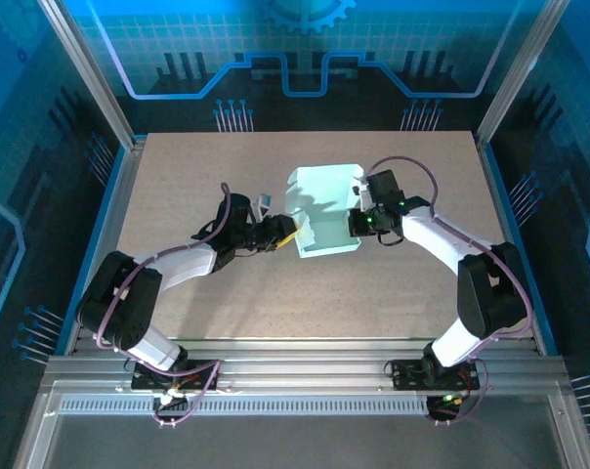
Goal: Fold the paper box
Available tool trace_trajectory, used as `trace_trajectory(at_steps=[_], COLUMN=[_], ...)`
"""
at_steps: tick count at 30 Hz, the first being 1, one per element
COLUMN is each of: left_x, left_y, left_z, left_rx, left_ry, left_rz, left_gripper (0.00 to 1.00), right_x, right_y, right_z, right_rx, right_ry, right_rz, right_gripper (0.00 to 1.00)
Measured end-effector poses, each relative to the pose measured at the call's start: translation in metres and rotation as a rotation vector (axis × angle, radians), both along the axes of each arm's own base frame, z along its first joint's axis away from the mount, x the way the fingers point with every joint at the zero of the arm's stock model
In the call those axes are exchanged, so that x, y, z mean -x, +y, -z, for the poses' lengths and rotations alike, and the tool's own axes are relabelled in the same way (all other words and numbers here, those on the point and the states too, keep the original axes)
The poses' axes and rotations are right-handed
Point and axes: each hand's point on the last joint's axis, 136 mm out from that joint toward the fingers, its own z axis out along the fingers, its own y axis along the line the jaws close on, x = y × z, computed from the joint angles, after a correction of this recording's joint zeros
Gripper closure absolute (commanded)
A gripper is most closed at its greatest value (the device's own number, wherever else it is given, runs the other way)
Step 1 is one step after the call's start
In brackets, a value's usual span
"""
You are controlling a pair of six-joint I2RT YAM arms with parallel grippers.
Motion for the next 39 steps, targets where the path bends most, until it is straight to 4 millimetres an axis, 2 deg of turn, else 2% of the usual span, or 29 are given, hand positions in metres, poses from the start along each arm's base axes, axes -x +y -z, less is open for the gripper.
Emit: trace_trajectory(at_steps=[14, 20, 27, 35, 39], left_x=[0.002, 0.003, 0.004, 0.011, 0.017], left_y=[-0.002, 0.002, 0.0, 0.002, 0.0], left_z=[0.048, 0.059, 0.068, 0.077, 0.078], left_rx=[-0.058, -0.113, -0.24, -0.332, -0.376], left_ry=[0.121, 0.15, 0.139, 0.133, 0.123], left_rz=[-0.007, -0.047, -0.079, -0.105, -0.117], left_gripper=[0.73, 0.73, 0.71, 0.78, 0.73], right_x=[0.009, 0.012, 0.021, 0.024, 0.024], right_y=[0.001, 0.003, 0.002, 0.006, 0.007], right_z=[0.005, 0.009, 0.025, 0.047, 0.053], right_rx=[0.118, 0.11, 0.075, 0.054, 0.049], right_ry=[0.008, 0.027, 0.089, 0.158, 0.175], right_rz=[0.044, 0.126, 0.235, 0.28, 0.293], right_gripper=[1.0, 1.0, 1.0, 1.0, 1.0])
